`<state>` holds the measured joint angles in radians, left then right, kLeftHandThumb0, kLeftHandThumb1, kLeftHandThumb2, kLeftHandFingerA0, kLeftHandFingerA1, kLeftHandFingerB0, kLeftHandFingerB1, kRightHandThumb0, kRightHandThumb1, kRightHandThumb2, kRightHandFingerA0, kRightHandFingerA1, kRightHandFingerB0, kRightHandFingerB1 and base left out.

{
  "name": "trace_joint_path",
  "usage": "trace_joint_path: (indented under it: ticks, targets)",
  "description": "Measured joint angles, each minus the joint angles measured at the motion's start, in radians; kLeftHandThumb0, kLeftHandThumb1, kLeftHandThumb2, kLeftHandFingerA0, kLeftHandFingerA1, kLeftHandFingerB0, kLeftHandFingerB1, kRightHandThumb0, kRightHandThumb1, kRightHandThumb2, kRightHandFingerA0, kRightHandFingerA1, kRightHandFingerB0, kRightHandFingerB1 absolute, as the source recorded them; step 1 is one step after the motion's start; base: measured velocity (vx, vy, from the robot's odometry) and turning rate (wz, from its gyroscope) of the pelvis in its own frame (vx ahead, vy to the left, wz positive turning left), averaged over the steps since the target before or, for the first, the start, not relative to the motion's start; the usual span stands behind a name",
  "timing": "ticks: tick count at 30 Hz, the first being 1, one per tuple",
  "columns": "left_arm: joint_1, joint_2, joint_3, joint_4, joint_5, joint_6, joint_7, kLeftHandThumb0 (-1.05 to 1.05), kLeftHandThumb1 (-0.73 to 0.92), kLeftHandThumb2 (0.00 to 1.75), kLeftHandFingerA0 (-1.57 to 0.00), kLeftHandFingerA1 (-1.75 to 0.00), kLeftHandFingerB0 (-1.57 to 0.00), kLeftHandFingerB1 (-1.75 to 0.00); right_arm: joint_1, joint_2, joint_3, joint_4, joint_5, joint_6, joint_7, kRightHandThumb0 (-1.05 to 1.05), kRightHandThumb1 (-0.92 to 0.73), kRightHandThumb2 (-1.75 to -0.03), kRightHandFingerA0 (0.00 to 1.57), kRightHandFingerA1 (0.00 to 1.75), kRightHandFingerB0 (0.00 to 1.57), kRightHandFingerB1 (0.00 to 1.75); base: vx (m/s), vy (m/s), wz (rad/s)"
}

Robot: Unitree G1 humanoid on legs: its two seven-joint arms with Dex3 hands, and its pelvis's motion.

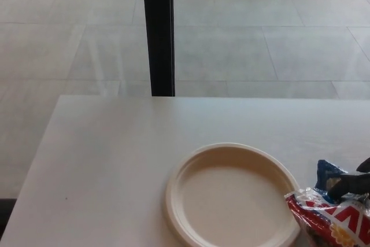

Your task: The robot uses its right hand to pick up a bag of sunflower seeds kept in the middle of the desk and tilts it over a plate kept next to it to pour out a few seeds and then puts the bag of seeds back on the desk

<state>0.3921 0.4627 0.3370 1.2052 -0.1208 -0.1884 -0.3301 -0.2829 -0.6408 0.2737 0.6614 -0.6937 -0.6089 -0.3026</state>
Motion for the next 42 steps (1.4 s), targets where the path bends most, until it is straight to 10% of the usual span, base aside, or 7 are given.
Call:
trace_joint_path:
  ticks: [6, 11, 14, 15, 36, 39, 42]
  targets:
    - [0.0, 0.003, -0.01, 0.0, 0.0, 0.0, 0.002, -0.53, 0.71, 0.72, -0.39, -0.73, -0.25, -0.55, 0.008, 0.001, 0.0, -0.027, -0.015, 0.034, -0.021, -0.2, -0.39, -0.99, 1.09, 1.54, 0.94, 0.94, 0.0, 0.0, 0.0]
    - [0.0, 0.003, -0.009, -0.005, -0.001, 0.0, 0.002, -0.49, 0.72, 0.73, -0.36, -0.71, -0.22, -0.55, 0.011, 0.019, -0.007, -0.078, -0.016, 0.097, -0.009, -0.13, -0.38, -1.06, 1.0, 1.75, 0.87, 1.75, 0.0, 0.0, 0.0]
    - [0.001, 0.003, -0.007, -0.011, -0.001, 0.0, 0.001, -0.5, 0.7, 0.73, -0.38, -0.71, -0.22, -0.54, 0.01, 0.037, -0.014, -0.111, -0.015, 0.145, 0.006, -0.15, -0.39, -1.08, 1.0, 1.75, 0.86, 1.73, 0.0, 0.0, 0.0]
    - [0.001, 0.003, -0.007, -0.013, -0.001, 0.0, 0.001, -0.53, 0.72, 0.73, -0.38, -0.7, -0.25, -0.55, 0.01, 0.044, -0.015, -0.121, -0.015, 0.159, 0.012, -0.23, -0.38, -1.08, 1.26, 1.41, 1.17, 1.31, 0.0, 0.0, 0.0]
    - [0.003, 0.002, -0.003, -0.016, -0.002, 0.001, 0.001, -0.54, 0.79, 0.7, -0.34, -0.67, -0.23, -0.52, -0.004, 0.108, -0.041, -0.316, -0.014, 0.449, 0.201, -0.35, -0.43, -0.97, 0.94, 1.75, 0.78, 1.58, 0.0, 0.0, 0.0]
    - [0.004, 0.002, -0.001, -0.017, -0.002, 0.001, 0.001, -0.58, 0.76, 0.87, -0.39, -0.69, -0.23, -0.55, -0.006, 0.115, -0.047, -0.34, -0.012, 0.493, 0.237, -0.3, -0.57, -0.92, 0.96, 1.73, 0.85, 0.93, 0.0, 0.0, 0.0]
    - [0.003, 0.002, -0.001, -0.014, -0.002, 0.001, 0.001, -0.59, 0.76, 0.87, -0.41, -0.71, -0.23, -0.56, -0.007, 0.126, -0.054, -0.367, -0.009, 0.534, 0.265, -0.31, -0.62, -0.9, 0.93, 1.75, 0.75, 1.34, 0.0, 0.0, 0.0]
